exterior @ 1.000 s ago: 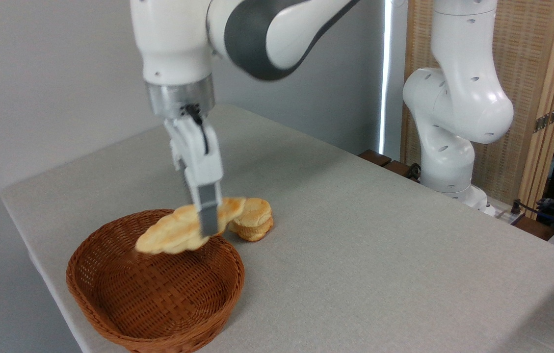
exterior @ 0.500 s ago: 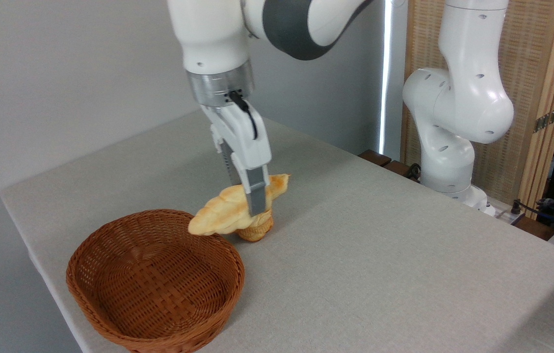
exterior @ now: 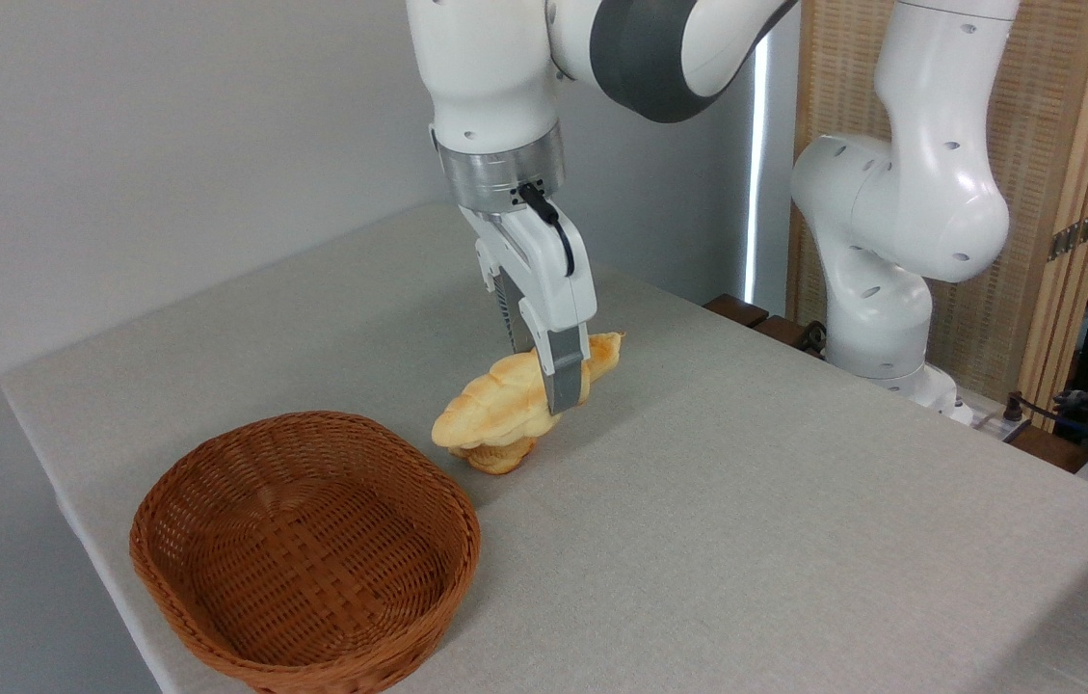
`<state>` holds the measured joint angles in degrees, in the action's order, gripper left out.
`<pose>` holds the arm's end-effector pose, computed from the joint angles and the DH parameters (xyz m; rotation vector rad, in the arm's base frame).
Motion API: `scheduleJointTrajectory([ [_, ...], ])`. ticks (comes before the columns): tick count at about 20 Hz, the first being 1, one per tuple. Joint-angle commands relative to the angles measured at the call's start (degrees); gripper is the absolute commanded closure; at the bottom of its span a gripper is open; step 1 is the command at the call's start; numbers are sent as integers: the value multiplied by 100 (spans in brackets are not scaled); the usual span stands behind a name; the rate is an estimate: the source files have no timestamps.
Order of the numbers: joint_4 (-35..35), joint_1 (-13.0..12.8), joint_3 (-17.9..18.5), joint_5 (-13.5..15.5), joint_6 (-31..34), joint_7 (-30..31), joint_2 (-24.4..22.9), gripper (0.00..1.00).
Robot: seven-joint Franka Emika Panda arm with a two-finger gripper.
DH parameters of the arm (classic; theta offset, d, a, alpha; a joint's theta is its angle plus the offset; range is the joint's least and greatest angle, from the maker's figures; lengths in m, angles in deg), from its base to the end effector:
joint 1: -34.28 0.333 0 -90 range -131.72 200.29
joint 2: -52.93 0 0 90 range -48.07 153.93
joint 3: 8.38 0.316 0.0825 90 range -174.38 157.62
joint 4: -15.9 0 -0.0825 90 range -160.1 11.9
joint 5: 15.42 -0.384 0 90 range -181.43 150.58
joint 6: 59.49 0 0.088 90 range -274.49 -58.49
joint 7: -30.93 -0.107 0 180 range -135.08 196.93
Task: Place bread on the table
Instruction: 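Carry the braided bread out of the basket toward the round bun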
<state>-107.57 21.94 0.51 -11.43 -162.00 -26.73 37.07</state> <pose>0.4618 -0.0292 0.5064 2.5928 -1.5124 -0.0495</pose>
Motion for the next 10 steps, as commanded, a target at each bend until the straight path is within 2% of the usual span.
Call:
scheduleJointTrajectory([
  [1,-54,-66,68,-39,99,-44,-49,11],
  [2,-45,-66,60,-39,91,-44,-40,1],
  [10,7,-93,7,-48,55,-52,109,0],
])
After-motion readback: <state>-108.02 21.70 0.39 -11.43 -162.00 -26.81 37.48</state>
